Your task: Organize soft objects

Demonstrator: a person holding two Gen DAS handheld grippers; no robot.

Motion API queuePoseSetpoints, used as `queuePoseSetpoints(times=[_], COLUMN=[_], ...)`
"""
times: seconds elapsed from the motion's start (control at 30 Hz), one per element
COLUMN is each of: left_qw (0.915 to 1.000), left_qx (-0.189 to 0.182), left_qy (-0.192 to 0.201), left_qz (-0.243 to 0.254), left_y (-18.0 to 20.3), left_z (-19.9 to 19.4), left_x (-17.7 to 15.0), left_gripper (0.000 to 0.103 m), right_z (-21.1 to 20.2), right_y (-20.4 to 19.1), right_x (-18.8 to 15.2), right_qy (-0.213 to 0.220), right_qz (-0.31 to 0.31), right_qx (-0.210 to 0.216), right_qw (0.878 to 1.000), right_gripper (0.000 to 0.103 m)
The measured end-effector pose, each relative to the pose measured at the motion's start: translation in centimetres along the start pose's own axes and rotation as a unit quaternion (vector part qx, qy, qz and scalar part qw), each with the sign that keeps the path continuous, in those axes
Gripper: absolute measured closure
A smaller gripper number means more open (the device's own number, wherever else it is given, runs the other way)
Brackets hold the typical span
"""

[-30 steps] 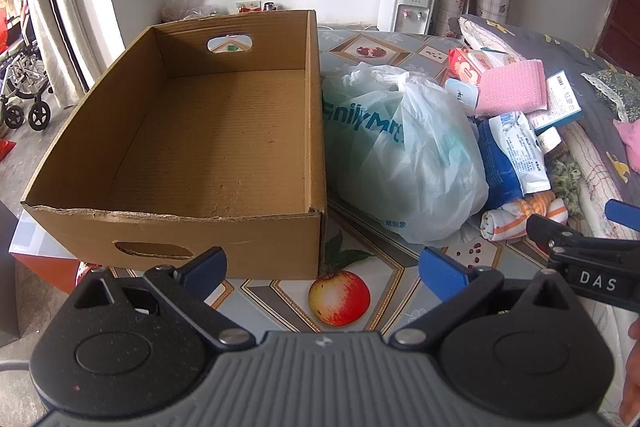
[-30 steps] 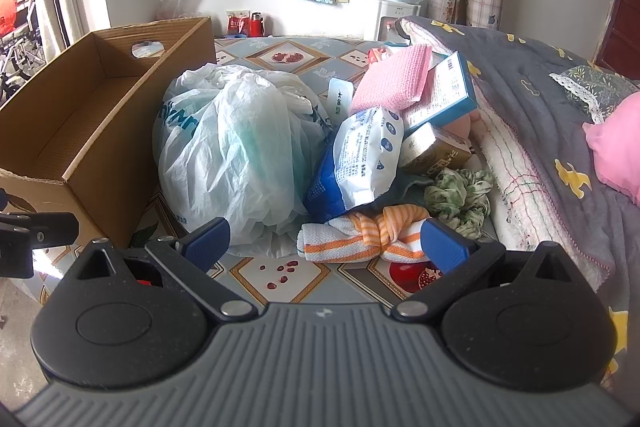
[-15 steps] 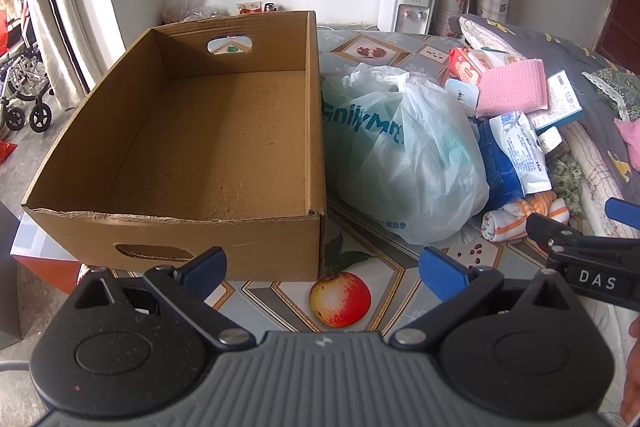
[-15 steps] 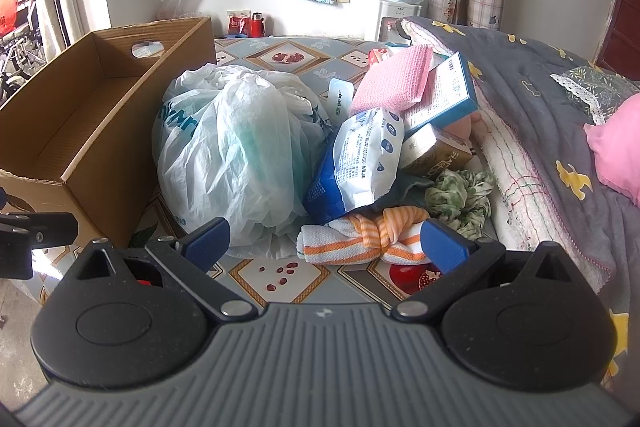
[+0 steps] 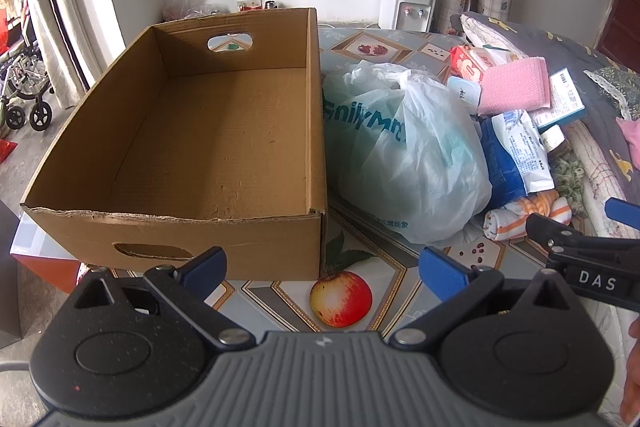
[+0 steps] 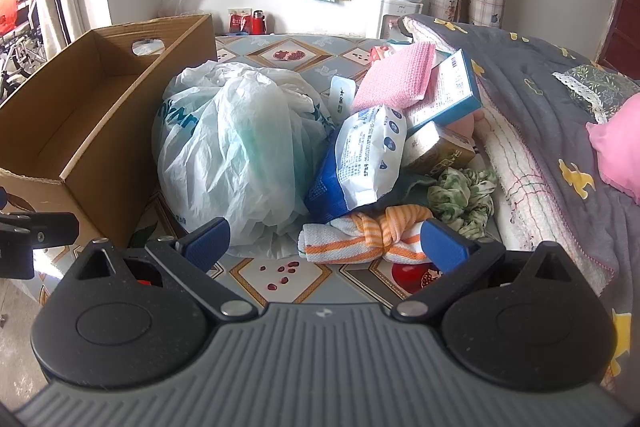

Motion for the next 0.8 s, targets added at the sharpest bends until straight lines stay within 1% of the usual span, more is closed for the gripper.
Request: queuePoseSetpoints(times=[0.37, 0.47, 0.57, 0.63, 0.7, 0.8], left_qw=[1.0000, 0.9998, 0.9989, 0.9980, 0.9963, 0.9926], left_qx=[0.006, 0.008, 0.008, 0.002, -0.018, -0.037], left_qy=[0.002, 0.009, 0.018, 0.023, 0.034, 0.055], left_qz=[0.002, 0.016, 0.042, 0.058, 0.076, 0.101], left_y=[0.3, 0.9, 2.4, 3.4, 4.8, 7.0], left_z=[0.3, 0.0, -0.3, -0.4, -0.4, -0.3], left_x=[-0.1, -0.1, -0.1, 0.0, 0.3, 0.9], left_gripper=[0.000, 0.000, 0.000, 0.000, 0.000, 0.000], right_z=[0.2, -0.2, -0.6, -1.1, -1.6, -2.2], right_y=[0.6, 1.8, 3.5, 5.0, 6.5, 9.0], right_x=[-0.3, -0.7, -1.1, -1.2, -1.3, -0.9], right_qy=[0.002, 0.013, 0.027, 0.044, 0.063, 0.080], right_qz=[0.009, 0.021, 0.035, 0.044, 0.045, 0.042], right_qx=[-0.003, -0.008, -0.017, -0.020, -0.022, -0.020], right_qw=[1.000, 1.000, 0.999, 0.998, 0.997, 0.996], right_gripper=[0.001, 0.001, 0.001, 0.001, 0.001, 0.001])
Point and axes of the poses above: each gripper's, at about its wrist camera, not at the fingertips, and z roughly the way its jaws point, y to its right, x to its top, the point moved 2 cm from there along z, roughly the way its jaws point, and after that the axes turned 5 degrees about -y, right-handed, at the moved point
